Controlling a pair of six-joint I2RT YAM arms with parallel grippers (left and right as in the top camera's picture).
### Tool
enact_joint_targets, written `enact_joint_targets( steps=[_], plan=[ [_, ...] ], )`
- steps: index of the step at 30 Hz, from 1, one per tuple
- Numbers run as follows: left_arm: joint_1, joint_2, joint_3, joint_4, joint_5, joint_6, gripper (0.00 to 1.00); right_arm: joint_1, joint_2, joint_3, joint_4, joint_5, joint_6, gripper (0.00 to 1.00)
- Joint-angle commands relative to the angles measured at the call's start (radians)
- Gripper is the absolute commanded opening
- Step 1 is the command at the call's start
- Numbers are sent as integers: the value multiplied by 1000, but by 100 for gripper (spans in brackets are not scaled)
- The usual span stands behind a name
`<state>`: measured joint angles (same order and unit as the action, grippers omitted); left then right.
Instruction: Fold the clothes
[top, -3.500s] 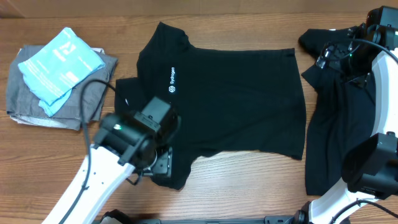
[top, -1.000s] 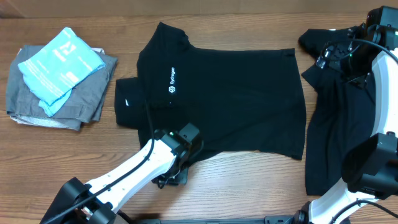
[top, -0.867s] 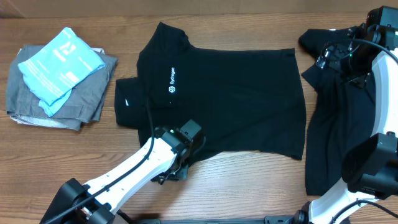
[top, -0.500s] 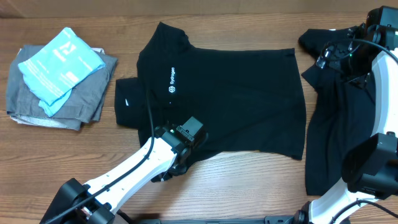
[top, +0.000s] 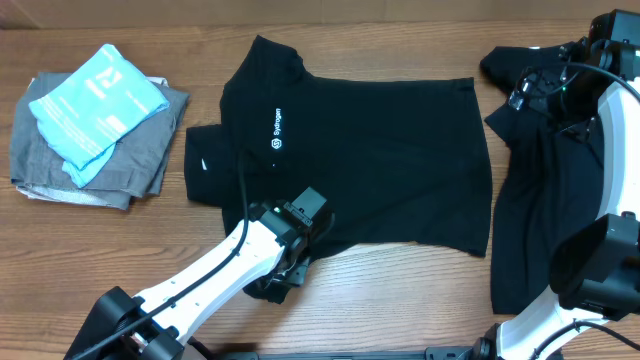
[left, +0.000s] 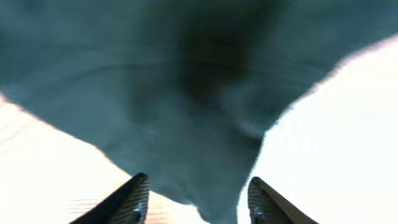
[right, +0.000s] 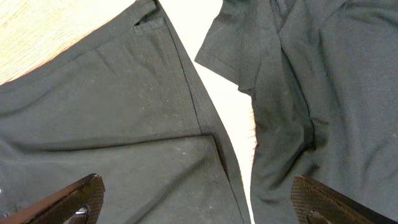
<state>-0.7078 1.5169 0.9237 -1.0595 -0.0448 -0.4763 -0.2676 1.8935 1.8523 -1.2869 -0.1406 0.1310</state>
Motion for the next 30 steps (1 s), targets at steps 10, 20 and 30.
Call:
enact_joint_targets(
  steps=[10, 20, 30],
  plan=[
    [-92, 7, -48, -49, 93, -85, 72, -3, -12, 14, 2, 6, 4, 100],
    [-93, 7, -120, 17, 79, -108, 74, -3, -12, 14, 2, 6, 4, 100],
    [-93, 8, -126, 18, 71, -167, 56, -3, -12, 14, 2, 6, 3, 100]
  ],
)
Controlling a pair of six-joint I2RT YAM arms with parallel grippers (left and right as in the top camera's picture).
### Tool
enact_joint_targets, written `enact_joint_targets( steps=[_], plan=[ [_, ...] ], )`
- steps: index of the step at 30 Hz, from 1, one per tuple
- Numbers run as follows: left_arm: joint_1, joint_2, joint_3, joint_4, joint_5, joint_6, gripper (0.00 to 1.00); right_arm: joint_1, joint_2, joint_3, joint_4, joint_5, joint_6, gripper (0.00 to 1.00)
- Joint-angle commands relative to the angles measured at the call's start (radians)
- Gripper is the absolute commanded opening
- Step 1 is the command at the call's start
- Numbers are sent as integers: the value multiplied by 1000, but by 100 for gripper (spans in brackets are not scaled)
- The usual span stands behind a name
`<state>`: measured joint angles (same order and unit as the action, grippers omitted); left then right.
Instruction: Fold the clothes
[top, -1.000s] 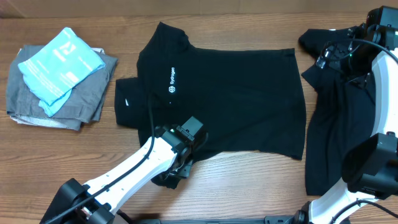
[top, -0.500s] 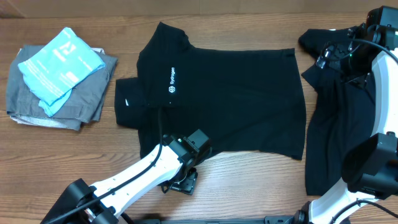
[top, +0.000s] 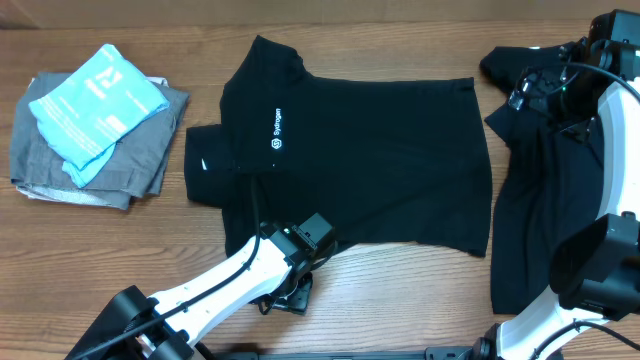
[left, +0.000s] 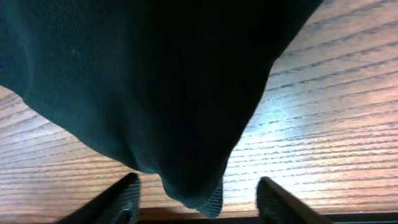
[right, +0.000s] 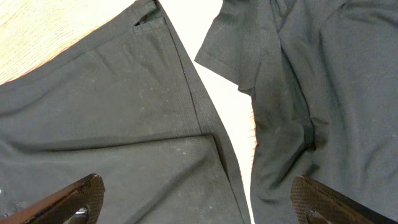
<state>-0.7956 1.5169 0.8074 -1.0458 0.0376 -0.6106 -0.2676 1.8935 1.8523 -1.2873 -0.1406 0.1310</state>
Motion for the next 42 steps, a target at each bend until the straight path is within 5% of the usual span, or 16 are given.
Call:
enact_joint_targets(
  steps=[1, 2, 7, 12, 26, 42],
  plan=[
    [-5, 8, -10, 6, -12, -35, 50, -3, -12, 14, 3, 6, 3, 100],
    [-5, 8, -10, 8, -13, -43, 43, -3, -12, 14, 3, 6, 3, 100],
    [-5, 8, -10, 31, -16, -49, 40, -3, -12, 14, 3, 6, 4, 100],
    [-3, 8, -10, 37, -19, -48, 4, -3, -12, 14, 3, 6, 4, 100],
    [142, 8, 33, -70, -52, -33, 4, -3, -12, 14, 3, 6, 4, 100],
    [328, 8, 79, 43, -101, 58, 4, -3, -12, 14, 3, 6, 4, 100]
  ],
)
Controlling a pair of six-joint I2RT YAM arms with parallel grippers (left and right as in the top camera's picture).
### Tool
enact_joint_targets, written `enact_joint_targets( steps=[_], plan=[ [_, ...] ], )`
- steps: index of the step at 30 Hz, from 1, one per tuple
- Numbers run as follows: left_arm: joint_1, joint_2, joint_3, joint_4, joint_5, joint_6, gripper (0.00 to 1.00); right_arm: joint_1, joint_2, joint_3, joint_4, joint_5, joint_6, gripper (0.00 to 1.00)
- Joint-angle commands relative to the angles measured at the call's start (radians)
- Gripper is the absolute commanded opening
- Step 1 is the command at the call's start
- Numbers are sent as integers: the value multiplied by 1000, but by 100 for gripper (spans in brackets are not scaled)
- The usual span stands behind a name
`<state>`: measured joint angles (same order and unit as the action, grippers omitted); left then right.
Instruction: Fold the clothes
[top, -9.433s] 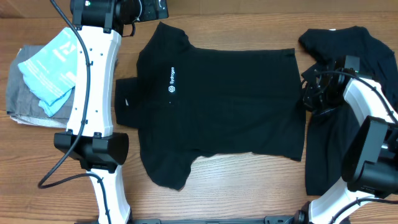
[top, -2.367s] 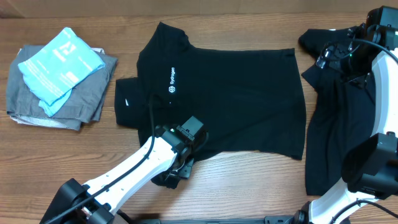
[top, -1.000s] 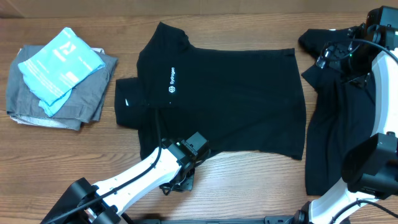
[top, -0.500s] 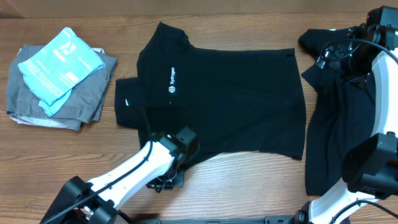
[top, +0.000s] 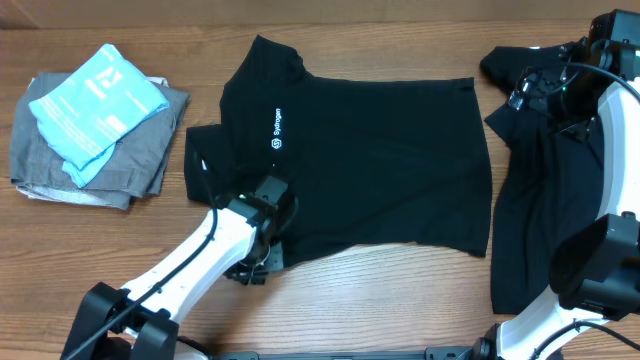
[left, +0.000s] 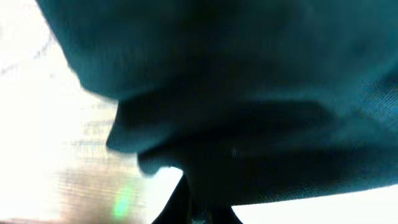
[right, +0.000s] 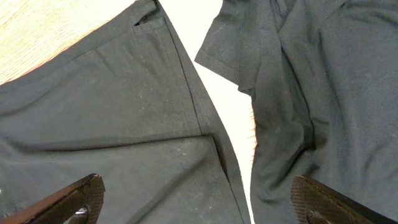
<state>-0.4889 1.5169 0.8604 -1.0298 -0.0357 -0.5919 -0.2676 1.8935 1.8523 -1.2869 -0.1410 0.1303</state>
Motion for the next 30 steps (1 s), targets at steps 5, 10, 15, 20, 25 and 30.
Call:
enact_joint_targets(
  steps=[5, 10, 15, 20, 25, 30],
  plan=[
    [27, 8, 26, 97, -108, 40, 4, -3, -12, 14, 2, 7, 4, 100],
    [27, 8, 26, 164, -163, 92, 4, -3, -12, 14, 2, 7, 5, 100],
    [27, 8, 25, 228, -194, 99, 5, -3, -12, 14, 2, 7, 5, 100],
    [27, 12, 25, 283, -227, 99, 5, -3, -12, 14, 2, 7, 4, 100],
    [27, 16, 25, 315, -274, 99, 10, -3, -12, 14, 2, 7, 5, 100],
    [43, 16, 26, 341, -281, 99, 42, -3, -12, 14, 2, 7, 4, 100]
  ],
)
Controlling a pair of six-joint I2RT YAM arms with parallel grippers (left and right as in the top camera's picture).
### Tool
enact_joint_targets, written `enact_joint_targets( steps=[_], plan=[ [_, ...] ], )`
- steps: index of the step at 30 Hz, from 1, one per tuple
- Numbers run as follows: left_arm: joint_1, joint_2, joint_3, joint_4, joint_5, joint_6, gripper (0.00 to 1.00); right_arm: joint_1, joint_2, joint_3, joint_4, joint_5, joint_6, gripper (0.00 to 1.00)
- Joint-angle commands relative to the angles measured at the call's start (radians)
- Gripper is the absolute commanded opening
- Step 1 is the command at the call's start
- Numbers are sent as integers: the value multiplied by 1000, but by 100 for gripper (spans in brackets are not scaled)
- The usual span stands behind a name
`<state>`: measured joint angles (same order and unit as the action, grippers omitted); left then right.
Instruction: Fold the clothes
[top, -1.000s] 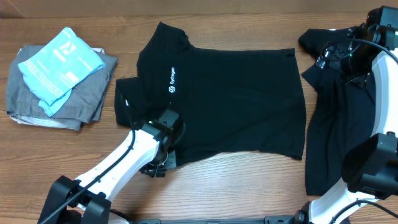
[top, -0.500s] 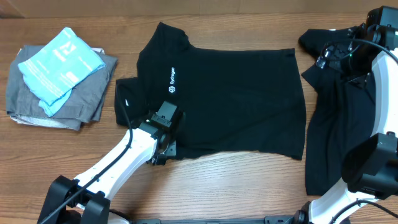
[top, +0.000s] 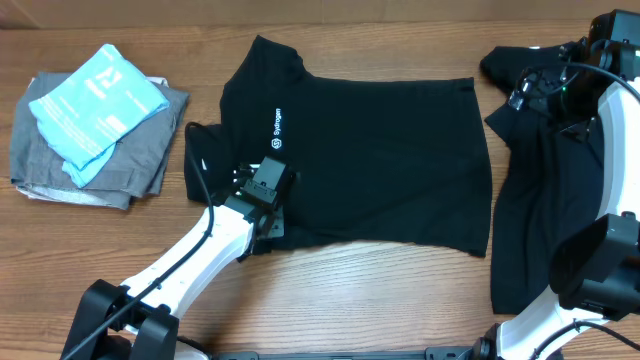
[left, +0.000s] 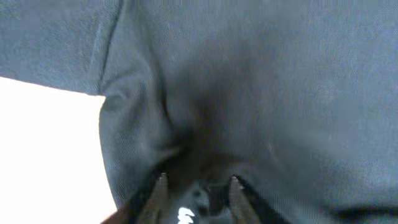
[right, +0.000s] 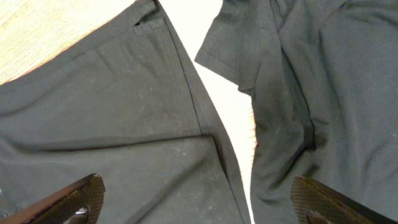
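Note:
A black t-shirt with a small white logo lies flat in the middle of the table, collar to the left. Its near sleeve is folded in over the body. My left gripper rests on that folded part. In the left wrist view its fingertips stand apart on bunched black cloth, open. My right gripper hangs wide open above the shirt's hem and a second black garment, holding nothing.
A pile of folded grey clothes with a light blue packet on top sits at the far left. The second black garment lies crumpled along the right edge under the right arm. Bare wooden table runs along the front.
My left gripper was shut on the near sleeve at the shirt's front edge. Now it sits farther in on the shirt body with its fingers apart, and the sleeve lies folded over the body.
My left gripper was first open over the near sleeve hanging past the shirt's front edge, then open lower at the sleeve tip. Then it was shut on the sleeve. Now the sleeve lies on the shirt body and the fingers are apart. The right arm stayed still.

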<state>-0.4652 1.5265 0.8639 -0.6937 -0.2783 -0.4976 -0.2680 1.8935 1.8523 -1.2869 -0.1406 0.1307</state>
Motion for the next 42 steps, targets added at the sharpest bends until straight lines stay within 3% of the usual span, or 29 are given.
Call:
enact_joint_targets(
  steps=[1, 3, 9, 14, 19, 25, 42],
  plan=[
    [26, 7, 23, 3, -34, 5, 52, -3, -12, 14, 2, 6, 4, 100],
    [38, 7, 27, -6, -19, 13, 63, -3, -12, 14, 2, 6, 4, 100],
    [53, 6, 122, -151, 25, 64, 70, -3, -12, 14, 2, 6, 4, 100],
    [47, 4, 247, -337, 109, 63, 68, -3, -12, 14, 2, 6, 4, 100],
    [23, 5, 225, -408, 206, 23, 61, -3, -12, 14, 2, 6, 4, 100],
    [-16, 5, 100, -359, 236, -43, 46, -3, -12, 14, 2, 6, 4, 100],
    [-48, 5, 19, -224, 171, -68, 49, -3, -12, 14, 2, 6, 4, 100]
  ],
)
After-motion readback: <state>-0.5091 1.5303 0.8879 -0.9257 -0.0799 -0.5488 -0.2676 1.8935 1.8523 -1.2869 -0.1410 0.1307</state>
